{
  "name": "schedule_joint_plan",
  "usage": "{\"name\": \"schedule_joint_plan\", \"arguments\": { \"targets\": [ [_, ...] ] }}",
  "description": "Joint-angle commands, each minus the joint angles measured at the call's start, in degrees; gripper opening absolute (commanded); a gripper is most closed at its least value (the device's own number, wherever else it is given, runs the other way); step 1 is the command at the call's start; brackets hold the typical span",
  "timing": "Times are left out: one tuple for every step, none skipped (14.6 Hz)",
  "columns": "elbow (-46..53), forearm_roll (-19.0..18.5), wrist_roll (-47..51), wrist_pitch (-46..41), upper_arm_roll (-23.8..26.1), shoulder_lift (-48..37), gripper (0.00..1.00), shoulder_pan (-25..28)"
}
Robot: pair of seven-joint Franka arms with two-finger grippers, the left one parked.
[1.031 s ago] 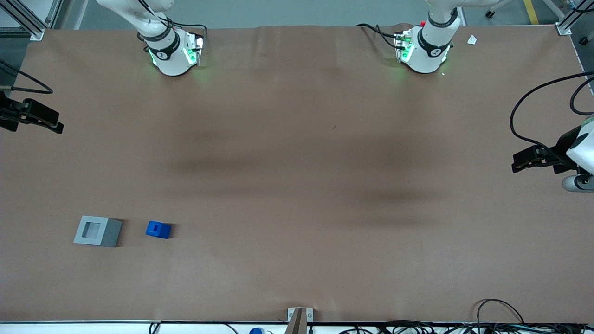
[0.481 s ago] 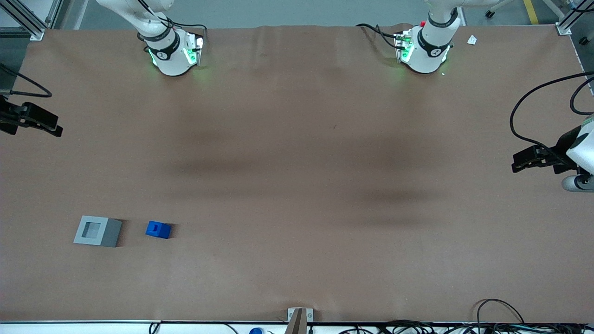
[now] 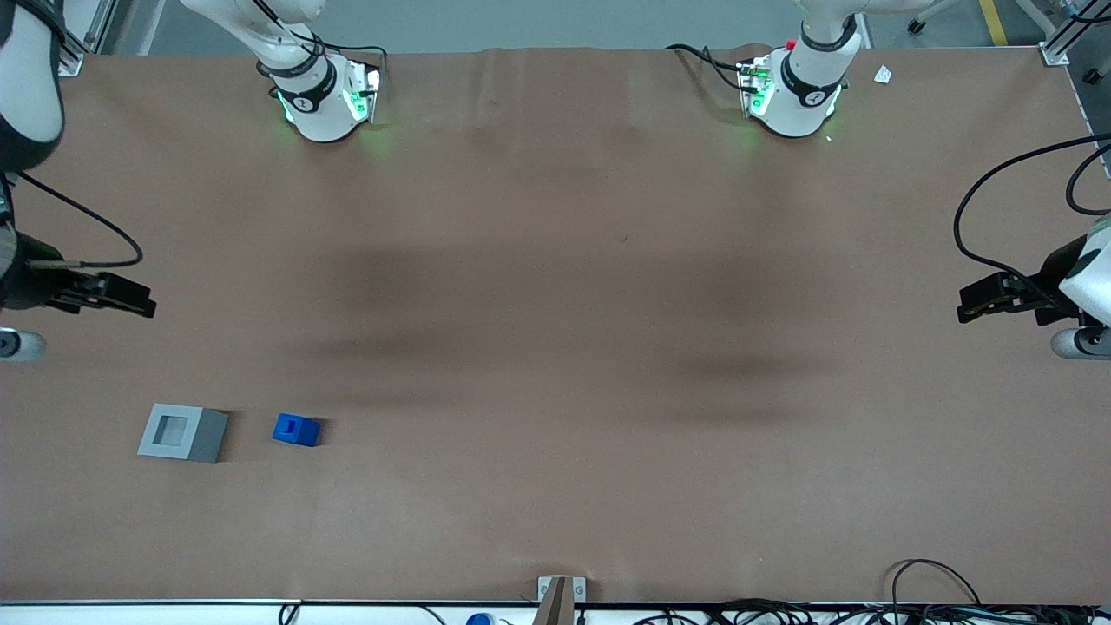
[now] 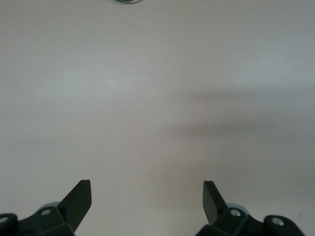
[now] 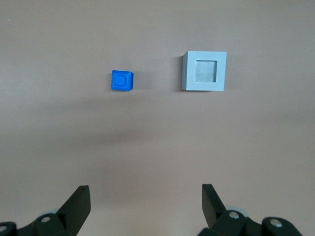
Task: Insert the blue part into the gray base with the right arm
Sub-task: 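Move the open right gripper over the blue block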
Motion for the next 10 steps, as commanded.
{"name": "schedule_joint_plan", "arguments": {
  "targets": [
    [-1.6, 0.4, 0.6, 3.7, 0.2, 2.6, 1.00, -0.1],
    [-1.6, 0.4, 1.5, 5.0, 0.2, 4.0, 1.00, 0.3],
    [-1.6, 0.4, 2.5, 6.4, 0.2, 5.9, 1.00, 0.6],
    [-1.7, 0.3, 3.5, 7.9, 0.2, 7.2, 1.00, 1.3],
    [-1.7, 0.3, 4.8, 9.1, 0.2, 8.9, 1.00, 1.8],
    [-1.7, -0.2, 6.3, 9.9, 0.2, 10.1, 1.00, 2.6],
    [-1.7, -0.4, 8.0, 10.7, 0.2, 11.2, 1.00, 3.1],
    [-1.7, -0.4, 9.0, 11.6, 0.2, 12.2, 1.00, 3.5],
    [-2.2, -0.4, 9.6, 12.8, 0.1, 12.8, 1.00, 3.6],
    [-3.8, -0.3, 10.2, 15.7, 0.2, 13.1, 1.00, 3.6]
  ]
}}
